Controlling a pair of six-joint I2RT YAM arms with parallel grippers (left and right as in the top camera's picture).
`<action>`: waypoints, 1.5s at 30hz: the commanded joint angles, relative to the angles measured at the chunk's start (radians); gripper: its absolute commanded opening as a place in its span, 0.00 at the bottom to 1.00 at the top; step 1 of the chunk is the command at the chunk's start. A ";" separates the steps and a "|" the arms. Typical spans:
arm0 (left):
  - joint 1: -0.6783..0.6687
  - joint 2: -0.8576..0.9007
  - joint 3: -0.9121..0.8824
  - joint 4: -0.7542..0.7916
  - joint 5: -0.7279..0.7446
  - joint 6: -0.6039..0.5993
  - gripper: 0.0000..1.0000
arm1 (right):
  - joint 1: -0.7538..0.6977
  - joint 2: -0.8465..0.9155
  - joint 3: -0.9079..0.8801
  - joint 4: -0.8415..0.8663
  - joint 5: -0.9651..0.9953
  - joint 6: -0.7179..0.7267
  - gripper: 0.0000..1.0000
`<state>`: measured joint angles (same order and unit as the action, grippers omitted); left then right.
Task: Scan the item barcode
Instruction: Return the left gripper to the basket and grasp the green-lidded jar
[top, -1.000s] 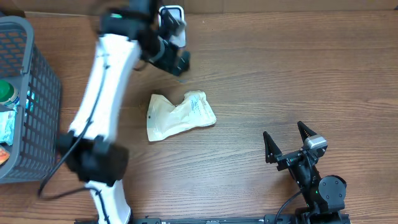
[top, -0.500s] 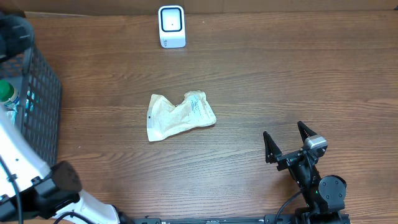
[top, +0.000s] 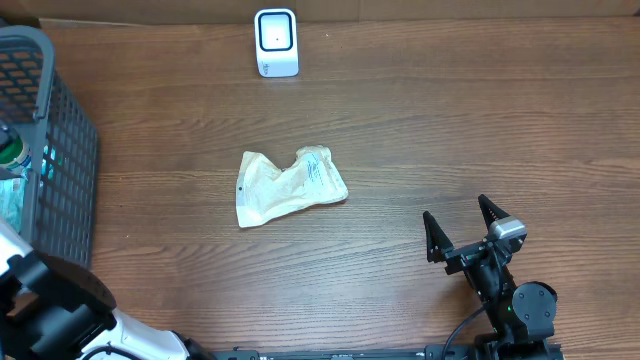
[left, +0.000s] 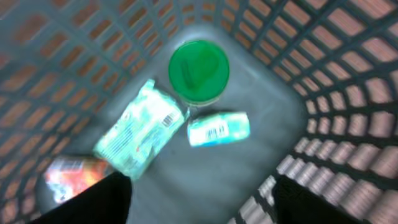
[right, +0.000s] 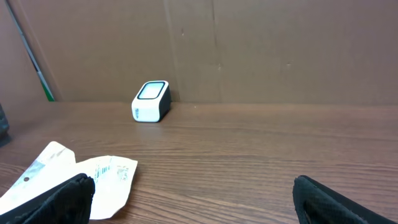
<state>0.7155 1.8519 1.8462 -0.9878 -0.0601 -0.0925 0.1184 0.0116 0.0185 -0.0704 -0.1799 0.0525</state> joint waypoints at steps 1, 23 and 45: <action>0.005 -0.008 -0.109 0.116 -0.022 0.113 0.85 | -0.002 -0.008 -0.011 0.005 -0.008 0.003 1.00; 0.006 0.277 0.066 0.231 -0.051 0.116 1.00 | -0.002 -0.008 -0.011 0.005 -0.008 0.003 1.00; 0.017 0.336 0.051 0.365 -0.055 0.147 1.00 | -0.002 -0.008 -0.011 0.005 -0.008 0.003 1.00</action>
<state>0.7227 2.1677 1.8931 -0.6292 -0.1028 0.0307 0.1184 0.0116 0.0185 -0.0704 -0.1802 0.0525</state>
